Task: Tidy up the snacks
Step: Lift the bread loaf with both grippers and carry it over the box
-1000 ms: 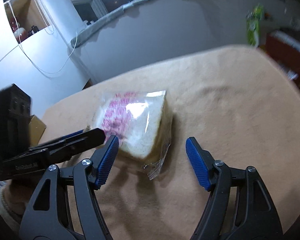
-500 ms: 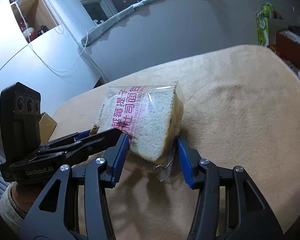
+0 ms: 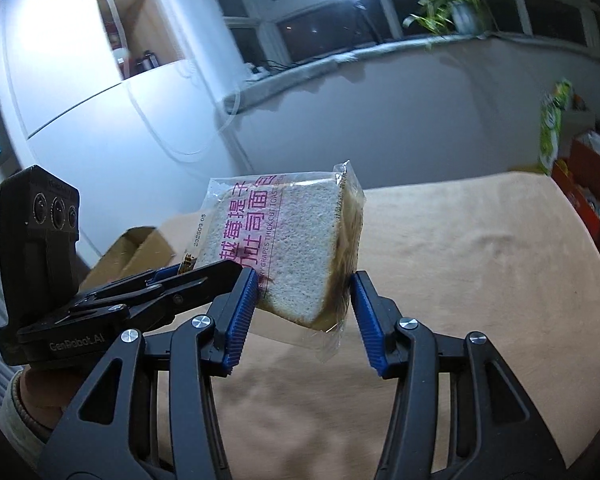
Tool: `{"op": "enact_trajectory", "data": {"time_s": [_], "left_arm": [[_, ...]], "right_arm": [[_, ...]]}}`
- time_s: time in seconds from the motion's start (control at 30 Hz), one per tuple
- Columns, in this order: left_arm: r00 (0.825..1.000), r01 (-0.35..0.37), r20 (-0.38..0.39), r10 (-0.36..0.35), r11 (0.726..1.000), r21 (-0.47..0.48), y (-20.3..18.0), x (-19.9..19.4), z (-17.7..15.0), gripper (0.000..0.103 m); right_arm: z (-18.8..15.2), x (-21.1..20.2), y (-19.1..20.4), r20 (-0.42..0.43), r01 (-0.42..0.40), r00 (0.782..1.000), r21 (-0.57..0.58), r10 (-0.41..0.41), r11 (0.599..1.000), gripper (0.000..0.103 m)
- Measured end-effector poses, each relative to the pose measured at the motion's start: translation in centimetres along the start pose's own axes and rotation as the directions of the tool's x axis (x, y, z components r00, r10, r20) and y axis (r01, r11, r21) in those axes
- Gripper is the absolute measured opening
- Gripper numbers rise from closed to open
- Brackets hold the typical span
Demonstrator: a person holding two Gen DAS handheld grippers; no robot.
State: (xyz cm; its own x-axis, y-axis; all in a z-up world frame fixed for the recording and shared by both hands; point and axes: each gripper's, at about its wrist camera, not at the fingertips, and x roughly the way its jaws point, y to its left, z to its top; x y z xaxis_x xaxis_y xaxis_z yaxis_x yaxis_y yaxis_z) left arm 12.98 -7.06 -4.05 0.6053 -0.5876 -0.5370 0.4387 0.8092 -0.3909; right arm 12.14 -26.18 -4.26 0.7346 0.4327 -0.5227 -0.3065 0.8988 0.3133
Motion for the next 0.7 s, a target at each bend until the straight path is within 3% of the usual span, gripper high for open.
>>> {"op": "enact_trajectory", "data": {"time_s": [0.43,0.6,0.7], "left_arm": [[0.987,-0.076,0.141,0.083,0.996,-0.052,3.9,-9.3,-1.7,0.054],[0.972,-0.144,0.183,0.150,0.989,-0.046,5.7,-12.5,-2.5,0.054],[0.964,-0.156,0.203,0.171,0.984,-0.088,8.0,-14.1,-3.0,0.054]], "right_arm": [[0.0,1.9,12.2,-0.010,-0.036,0.999,-0.156,0.035,0.987,0.050],[-0.2,4.0,16.2,-0.029,-0.085,0.996,-0.194,0.080,0.977,0.050],[-0.3,5.8,18.9,-0.055,-0.118,0.993,-0.226,0.108,0.967,0.050]]}}
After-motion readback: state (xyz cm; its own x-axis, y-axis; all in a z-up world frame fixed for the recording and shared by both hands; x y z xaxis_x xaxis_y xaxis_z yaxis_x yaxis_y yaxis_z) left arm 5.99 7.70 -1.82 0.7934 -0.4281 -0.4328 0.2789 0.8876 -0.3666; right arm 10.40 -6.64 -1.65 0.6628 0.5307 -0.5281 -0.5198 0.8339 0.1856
